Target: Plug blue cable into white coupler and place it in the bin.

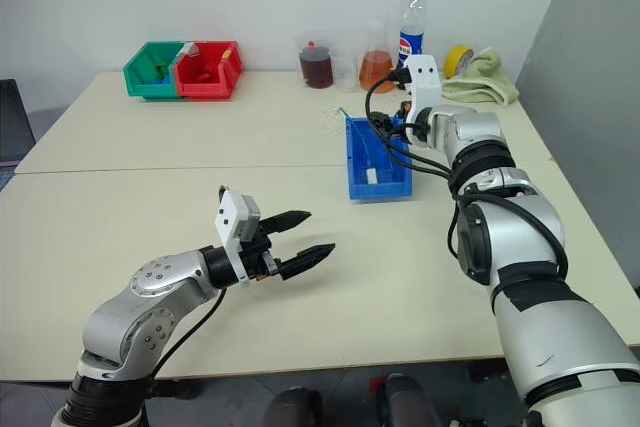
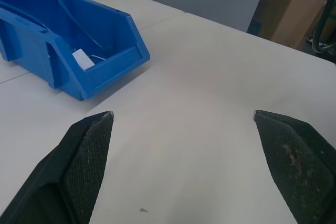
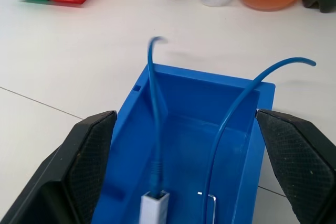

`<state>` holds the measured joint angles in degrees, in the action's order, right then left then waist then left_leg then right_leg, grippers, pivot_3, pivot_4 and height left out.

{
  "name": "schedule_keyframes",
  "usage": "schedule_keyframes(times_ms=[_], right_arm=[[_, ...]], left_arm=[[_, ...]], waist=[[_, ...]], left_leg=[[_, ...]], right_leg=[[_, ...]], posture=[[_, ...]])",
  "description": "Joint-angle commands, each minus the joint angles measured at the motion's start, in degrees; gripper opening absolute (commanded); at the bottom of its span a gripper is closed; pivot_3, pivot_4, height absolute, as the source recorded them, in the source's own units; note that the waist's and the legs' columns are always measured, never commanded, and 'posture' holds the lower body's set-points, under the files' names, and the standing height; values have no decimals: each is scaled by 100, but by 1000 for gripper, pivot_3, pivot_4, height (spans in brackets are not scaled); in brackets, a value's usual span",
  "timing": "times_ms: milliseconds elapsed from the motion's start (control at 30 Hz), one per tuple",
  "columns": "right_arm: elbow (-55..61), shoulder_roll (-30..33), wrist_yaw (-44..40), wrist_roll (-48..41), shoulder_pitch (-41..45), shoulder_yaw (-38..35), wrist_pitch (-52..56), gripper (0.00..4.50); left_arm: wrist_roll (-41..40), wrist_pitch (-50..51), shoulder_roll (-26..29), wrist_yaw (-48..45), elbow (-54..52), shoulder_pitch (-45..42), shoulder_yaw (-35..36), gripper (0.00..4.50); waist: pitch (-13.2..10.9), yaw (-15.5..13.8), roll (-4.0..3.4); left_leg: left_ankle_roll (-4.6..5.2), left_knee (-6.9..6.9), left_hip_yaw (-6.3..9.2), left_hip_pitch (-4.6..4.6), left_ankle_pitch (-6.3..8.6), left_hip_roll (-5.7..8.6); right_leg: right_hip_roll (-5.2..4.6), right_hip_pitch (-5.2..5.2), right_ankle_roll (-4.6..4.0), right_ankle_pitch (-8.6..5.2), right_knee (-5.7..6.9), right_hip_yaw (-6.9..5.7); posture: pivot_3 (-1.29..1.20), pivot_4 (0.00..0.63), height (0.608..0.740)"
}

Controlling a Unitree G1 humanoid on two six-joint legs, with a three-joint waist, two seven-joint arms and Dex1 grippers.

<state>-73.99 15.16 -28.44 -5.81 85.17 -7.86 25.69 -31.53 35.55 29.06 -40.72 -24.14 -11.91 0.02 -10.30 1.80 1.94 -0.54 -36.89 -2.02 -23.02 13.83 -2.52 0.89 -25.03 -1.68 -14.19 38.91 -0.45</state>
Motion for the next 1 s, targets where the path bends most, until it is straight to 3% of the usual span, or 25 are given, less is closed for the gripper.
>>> schedule_keyframes(times_ms=[33, 167, 267, 400, 567, 767, 1000], right_arm=[[390, 112, -425, -103, 193, -58, -5, 4489], [1494, 249, -1295, -270, -262, 97, 593, 4489], [3394, 350, -1575, -694, -1091, 102, 1494, 4489], [6700, 459, -1319, -1109, -2926, 148, 2159, 4489], [9190, 448, -435, -567, -5169, 329, 1421, 4489], [10612, -24, 916, -56, -7097, 235, 1320, 4489], [10670, -497, 1674, 279, -8351, 373, 650, 4489]], left_arm=[[-19, -70, 10, 5, -166, -16, -13, 4500], [-55, 148, 65, 289, -313, 180, 197, 4500], [-58, 268, -5, 660, -429, 320, 422, 4500], [437, 247, -263, 1685, -575, 537, 669, 4500], [1093, 162, -539, 2697, -736, 873, 876, 4500], [1506, -8, -976, 3384, -813, 1221, 1084, 4500], [1976, -409, -1422, 3744, -823, 1831, 780, 4500]], waist=[[0, 0, 0], [0, -2, 0], [0, -18, 1], [2, -54, 3], [6, -50, 6], [6, 0, 7], [11, -10, 10]], left_leg=[[0, 0, 0, 0, 0, 0], [0, 1, 1, 0, 0, -1], [0, 0, 6, -1, 1, -3], [0, 3, 8, -2, 0, -1], [-8, 1, 3, -2, 3, -1], [-31, -4, 3, 14, -6, -4], [-44, -9, 4, 29, -14, -5]], right_leg=[[0, 0, 0, 0, 0, 0], [0, -1, 0, 0, 0, -1], [0, 3, 0, 0, -1, -7], [-4, 3, 2, 0, -4, -9], [-7, -1, 4, 0, 0, -5], [-6, 8, 13, 3, 7, -6], [-5, 22, 34, 16, 4, -8]], posture=[[0, 150, 740], [0, 150, 740], [0, 150, 740], [0, 150, 740], [0, 150, 740], [0, 150, 740], [0, 150, 740]])
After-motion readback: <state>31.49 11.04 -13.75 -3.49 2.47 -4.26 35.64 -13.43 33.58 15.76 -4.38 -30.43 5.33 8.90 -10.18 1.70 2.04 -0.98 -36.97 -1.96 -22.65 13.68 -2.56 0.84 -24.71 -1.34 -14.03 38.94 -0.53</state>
